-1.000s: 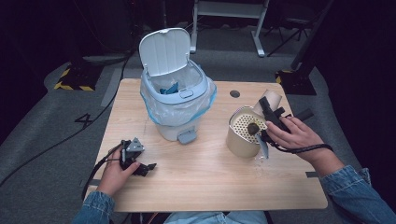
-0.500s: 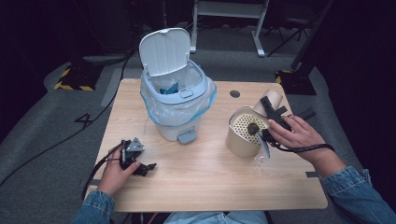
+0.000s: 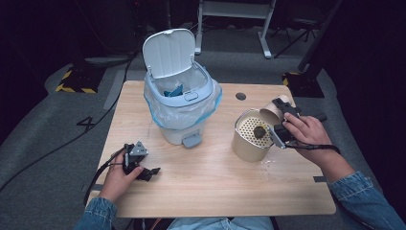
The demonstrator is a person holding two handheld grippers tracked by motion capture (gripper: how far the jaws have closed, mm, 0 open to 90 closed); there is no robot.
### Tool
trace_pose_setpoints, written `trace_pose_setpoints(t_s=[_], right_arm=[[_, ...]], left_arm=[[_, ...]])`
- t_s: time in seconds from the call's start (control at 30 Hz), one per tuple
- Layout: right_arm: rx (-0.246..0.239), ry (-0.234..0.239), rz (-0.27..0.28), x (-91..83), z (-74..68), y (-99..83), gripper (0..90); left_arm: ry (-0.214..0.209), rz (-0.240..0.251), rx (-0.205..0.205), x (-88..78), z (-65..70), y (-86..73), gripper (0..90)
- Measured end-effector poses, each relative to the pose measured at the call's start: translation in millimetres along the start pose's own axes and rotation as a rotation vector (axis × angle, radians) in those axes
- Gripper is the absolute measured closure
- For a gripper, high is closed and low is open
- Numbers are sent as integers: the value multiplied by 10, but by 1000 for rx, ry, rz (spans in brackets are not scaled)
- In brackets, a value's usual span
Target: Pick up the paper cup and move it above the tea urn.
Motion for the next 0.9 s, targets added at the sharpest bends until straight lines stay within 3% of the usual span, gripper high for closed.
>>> trace_pose_setpoints(t_s=[0.03, 0.07, 0.1, 0.13, 0.3, 0.33, 0.4, 0.43, 0.53, 0.57, 0.6, 0.63, 0.77, 0.9], right_arm=[[71, 20, 25, 2, 13, -23, 310], [173, 52, 55, 4, 43, -72, 308], [207, 62, 66, 3, 56, -94, 308], [207, 62, 66, 3, 56, -94, 308], [448, 145, 164, -5, 101, -178, 306], [570, 192, 214, -13, 114, -205, 306], [724, 255, 268, -22, 125, -229, 305], [724, 255, 268, -22, 125, -229, 305], [938, 356, 343, -34, 143, -273, 304], [1068, 420, 382, -48, 147, -297, 303], [1134, 456, 411, -57, 148, -311, 303], [1134, 456, 411, -57, 148, -311, 303], [1293, 556, 479, -91, 150, -345, 302], [1413, 640, 536, -143, 151, -368, 301]], left_arm=[[0, 0, 0, 0, 0, 0, 37], [0, 0, 0, 0, 0, 0, 38], [0, 0, 0, 0, 0, 0, 38], [0, 0, -1, -1, 1, -1, 38], [1, -1, 2, -3, -1, -2, 38], [1, -1, 2, -3, -1, -2, 38], [1, -1, 0, -3, 0, -2, 38], [1, -1, 2, -3, -1, -2, 38], [1, -1, 0, -3, 0, -2, 38], [1, -2, 1, -3, -1, -2, 37], [1, -2, -1, -3, 0, -2, 37], [1, -2, -1, -2, -1, -2, 37], [2, -2, -6, 0, 1, -2, 33], [2, -3, -6, 0, 1, -2, 32]])
Point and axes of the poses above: each handheld gripper's, and its own axes: x roughly forward along the jaws, y roughly out of its top, z roughly to its right, the point moved 4 cm from there along x, roughly forward along the jaws, and after that the axes turned 1 degree about -z, right-handed, at the moved point
